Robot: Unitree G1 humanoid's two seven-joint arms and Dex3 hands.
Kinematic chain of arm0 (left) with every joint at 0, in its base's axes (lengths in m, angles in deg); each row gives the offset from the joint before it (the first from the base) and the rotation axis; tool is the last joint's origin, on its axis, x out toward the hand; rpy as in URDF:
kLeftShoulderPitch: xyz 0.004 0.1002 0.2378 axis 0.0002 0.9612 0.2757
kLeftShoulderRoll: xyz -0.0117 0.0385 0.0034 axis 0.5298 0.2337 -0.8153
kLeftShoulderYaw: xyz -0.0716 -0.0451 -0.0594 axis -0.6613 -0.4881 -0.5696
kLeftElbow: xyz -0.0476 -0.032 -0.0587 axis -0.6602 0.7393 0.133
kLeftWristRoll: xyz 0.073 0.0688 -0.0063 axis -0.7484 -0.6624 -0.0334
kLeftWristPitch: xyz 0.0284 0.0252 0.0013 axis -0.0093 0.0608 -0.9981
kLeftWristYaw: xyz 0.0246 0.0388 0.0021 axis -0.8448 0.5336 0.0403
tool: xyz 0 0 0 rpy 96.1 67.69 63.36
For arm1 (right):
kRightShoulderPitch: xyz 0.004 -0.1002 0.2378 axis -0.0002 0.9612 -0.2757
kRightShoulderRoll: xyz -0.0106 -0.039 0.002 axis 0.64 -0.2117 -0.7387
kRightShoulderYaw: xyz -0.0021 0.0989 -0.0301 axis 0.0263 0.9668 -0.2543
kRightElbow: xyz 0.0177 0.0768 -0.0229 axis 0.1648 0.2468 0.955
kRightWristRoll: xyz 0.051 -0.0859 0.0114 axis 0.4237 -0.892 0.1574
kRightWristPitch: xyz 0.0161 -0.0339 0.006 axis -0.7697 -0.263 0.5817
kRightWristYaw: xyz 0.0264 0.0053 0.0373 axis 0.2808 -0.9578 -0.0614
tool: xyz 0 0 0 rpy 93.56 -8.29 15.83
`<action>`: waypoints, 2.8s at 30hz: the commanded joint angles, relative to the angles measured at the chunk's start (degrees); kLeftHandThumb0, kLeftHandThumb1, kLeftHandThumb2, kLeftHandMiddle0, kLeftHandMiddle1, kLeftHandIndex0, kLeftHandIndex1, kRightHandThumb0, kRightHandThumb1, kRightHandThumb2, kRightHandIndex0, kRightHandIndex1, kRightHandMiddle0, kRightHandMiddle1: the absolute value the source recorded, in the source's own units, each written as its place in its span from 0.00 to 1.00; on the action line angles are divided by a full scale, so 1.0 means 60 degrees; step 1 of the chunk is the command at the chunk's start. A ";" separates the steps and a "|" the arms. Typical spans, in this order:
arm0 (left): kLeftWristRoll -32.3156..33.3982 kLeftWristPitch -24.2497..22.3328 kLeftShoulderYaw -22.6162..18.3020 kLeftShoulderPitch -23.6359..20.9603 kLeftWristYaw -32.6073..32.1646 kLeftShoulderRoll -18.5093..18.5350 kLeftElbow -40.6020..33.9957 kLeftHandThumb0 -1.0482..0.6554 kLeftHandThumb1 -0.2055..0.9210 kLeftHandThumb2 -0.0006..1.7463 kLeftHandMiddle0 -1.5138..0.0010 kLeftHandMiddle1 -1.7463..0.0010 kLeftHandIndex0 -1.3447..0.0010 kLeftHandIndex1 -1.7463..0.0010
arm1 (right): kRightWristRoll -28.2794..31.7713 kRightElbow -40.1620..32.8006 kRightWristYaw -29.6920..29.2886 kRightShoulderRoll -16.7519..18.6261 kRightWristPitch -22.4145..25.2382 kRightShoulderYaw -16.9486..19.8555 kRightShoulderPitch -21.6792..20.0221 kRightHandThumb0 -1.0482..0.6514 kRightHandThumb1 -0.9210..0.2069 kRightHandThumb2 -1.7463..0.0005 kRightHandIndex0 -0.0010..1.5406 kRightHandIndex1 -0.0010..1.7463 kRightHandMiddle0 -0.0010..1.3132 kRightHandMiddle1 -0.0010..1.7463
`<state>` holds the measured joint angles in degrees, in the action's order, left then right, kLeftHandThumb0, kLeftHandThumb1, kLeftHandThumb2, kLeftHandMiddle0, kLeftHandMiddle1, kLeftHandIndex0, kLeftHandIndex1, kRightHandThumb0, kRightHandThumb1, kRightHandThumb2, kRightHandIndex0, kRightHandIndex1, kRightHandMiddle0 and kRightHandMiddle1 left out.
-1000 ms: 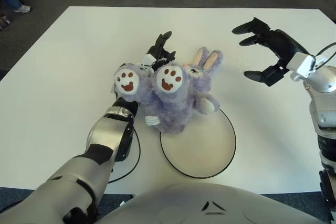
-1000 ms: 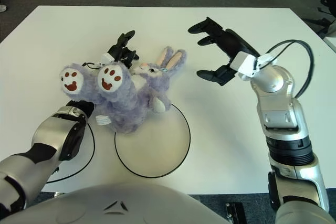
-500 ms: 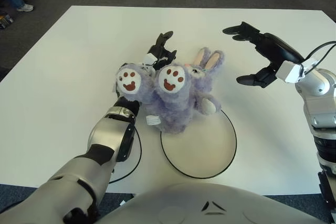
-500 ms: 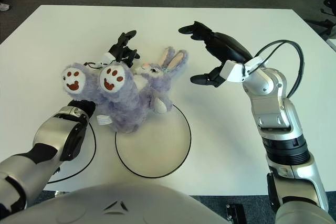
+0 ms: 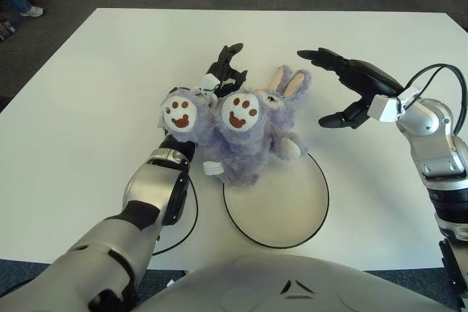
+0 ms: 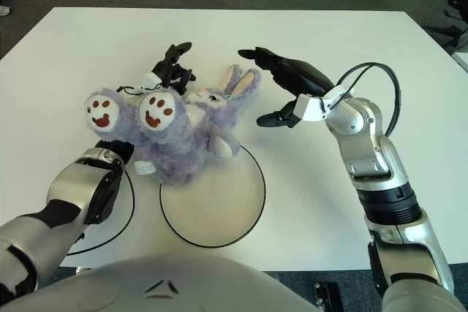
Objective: Put the doll into the plate.
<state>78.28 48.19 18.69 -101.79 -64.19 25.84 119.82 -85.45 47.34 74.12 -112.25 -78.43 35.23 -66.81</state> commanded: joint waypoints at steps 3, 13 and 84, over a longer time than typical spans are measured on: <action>0.0039 0.0165 -0.0033 0.0098 -0.0065 0.0018 -0.0143 0.33 0.87 0.45 0.75 0.23 1.00 0.62 | 0.0047 0.0006 -0.0012 0.0137 -0.0238 -0.0076 0.0102 0.32 0.54 0.48 0.24 0.93 0.00 0.08; -0.0025 0.0178 0.0001 0.0090 -0.0105 0.0060 -0.0109 0.32 0.86 0.44 0.74 0.23 1.00 0.62 | -0.0147 -0.0093 0.0210 0.0418 -0.0140 -0.0591 0.0061 0.86 0.51 0.32 0.41 0.93 0.00 0.00; 0.0015 0.0750 -0.0086 -0.0031 -0.0599 -0.0020 0.0408 0.28 0.88 0.41 0.85 0.33 1.00 0.46 | -0.2116 -0.1783 0.0260 0.0944 0.1359 -0.0810 0.0570 0.84 0.23 0.53 0.26 0.97 0.00 0.12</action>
<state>77.95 52.64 18.67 -101.46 -68.63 25.24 121.93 -96.71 37.67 75.60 -105.60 -71.16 29.55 -63.74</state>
